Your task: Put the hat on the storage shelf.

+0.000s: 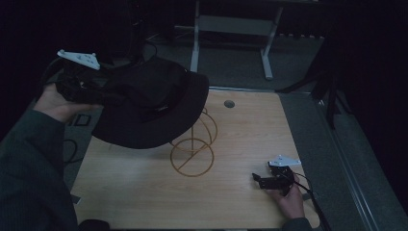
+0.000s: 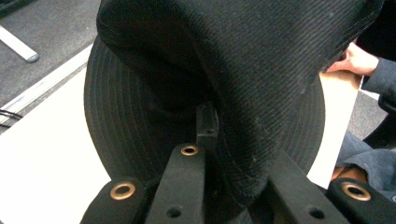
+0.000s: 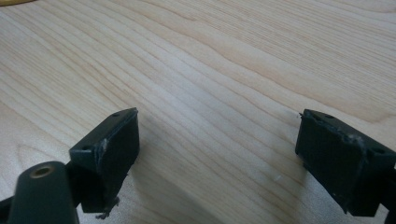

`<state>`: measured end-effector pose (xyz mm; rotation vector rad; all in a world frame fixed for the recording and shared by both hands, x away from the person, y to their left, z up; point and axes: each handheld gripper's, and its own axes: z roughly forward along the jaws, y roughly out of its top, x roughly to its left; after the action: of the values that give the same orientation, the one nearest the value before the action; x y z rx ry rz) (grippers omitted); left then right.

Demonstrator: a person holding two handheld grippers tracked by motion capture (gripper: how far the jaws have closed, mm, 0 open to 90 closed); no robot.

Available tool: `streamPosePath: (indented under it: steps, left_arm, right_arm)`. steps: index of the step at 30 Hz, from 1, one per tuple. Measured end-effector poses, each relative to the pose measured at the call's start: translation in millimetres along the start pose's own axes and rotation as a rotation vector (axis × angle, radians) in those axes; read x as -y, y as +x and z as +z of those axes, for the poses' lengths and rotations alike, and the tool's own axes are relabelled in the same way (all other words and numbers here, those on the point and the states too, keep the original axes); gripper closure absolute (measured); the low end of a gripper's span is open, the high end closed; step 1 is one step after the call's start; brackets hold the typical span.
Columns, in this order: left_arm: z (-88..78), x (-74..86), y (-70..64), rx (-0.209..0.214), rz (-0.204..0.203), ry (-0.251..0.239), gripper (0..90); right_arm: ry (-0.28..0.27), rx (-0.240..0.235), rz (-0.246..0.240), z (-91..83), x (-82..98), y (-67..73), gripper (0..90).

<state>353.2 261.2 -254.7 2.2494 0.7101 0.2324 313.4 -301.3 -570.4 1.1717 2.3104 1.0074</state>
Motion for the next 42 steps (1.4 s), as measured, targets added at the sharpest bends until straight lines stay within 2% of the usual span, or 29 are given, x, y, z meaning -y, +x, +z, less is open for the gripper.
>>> streamPosePath:
  steps: [12, 26, 39, 42]
  left_arm:
    - [17.1, -16.7, -7.2, 0.033, 0.033, 0.052, 88.0]
    - [37.0, -28.5, -14.6, 0.056, 0.047, 0.073, 87.8]
    - [58.6, -37.7, -24.6, 0.083, 0.087, 0.104, 87.5]
    - [63.1, -39.5, -26.4, 0.087, 0.086, 0.107, 87.3]
  right_arm:
    - [0.0, -0.001, 0.0, 0.0, 0.0, 0.0, 13.5]
    - [0.0, 0.0, 0.001, -0.1, 0.0, 0.1, 13.5]
    - [0.0, 0.0, 0.001, 0.0, 0.0, 0.1, 13.5]
    - [0.0, 0.0, 0.0, -0.1, 0.0, 0.0, 13.5]
